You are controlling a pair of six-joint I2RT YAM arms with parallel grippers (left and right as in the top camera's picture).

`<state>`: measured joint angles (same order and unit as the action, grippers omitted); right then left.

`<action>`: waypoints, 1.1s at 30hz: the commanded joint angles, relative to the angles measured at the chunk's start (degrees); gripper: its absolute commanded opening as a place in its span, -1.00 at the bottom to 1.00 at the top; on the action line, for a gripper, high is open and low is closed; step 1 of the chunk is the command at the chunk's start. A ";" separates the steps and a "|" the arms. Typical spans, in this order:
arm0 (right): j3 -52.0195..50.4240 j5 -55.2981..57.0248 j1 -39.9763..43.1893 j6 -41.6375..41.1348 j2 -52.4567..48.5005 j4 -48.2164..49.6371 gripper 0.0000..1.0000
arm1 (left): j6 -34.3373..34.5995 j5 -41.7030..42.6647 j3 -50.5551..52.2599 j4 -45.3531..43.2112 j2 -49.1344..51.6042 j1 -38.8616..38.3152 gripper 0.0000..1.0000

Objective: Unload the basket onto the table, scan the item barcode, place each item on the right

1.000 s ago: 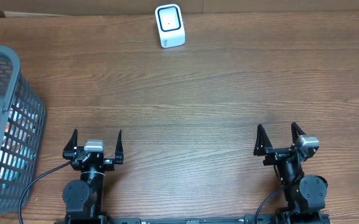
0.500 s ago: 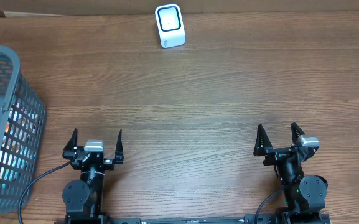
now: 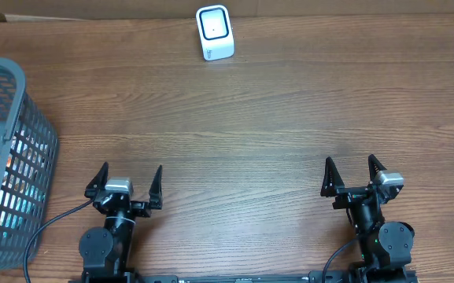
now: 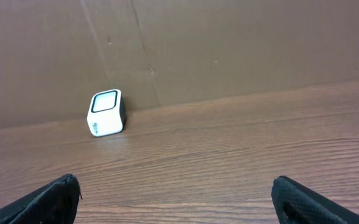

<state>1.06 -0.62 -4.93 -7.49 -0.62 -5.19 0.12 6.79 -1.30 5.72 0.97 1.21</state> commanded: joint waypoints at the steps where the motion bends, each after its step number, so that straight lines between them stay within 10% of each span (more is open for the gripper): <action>1: -0.59 0.50 -0.31 0.04 0.46 0.35 1.00 | 1.16 4.48 -4.20 3.82 0.46 0.35 1.00; 13: -0.59 0.50 -0.31 0.04 0.46 0.35 1.00 | 1.18 9.90 -33.07 16.76 25.22 0.35 1.00; 27: -0.59 0.48 -0.31 0.04 0.46 0.35 1.00 | 0.72 10.78 -99.25 63.89 68.61 0.31 0.99; 33: -0.59 0.50 -0.31 0.04 0.46 0.35 1.00 | 0.70 12.35 -105.22 65.46 73.18 0.26 0.99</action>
<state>1.06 -0.58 -4.93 -7.46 -0.62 -5.15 0.54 17.50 -104.92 70.28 72.88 1.21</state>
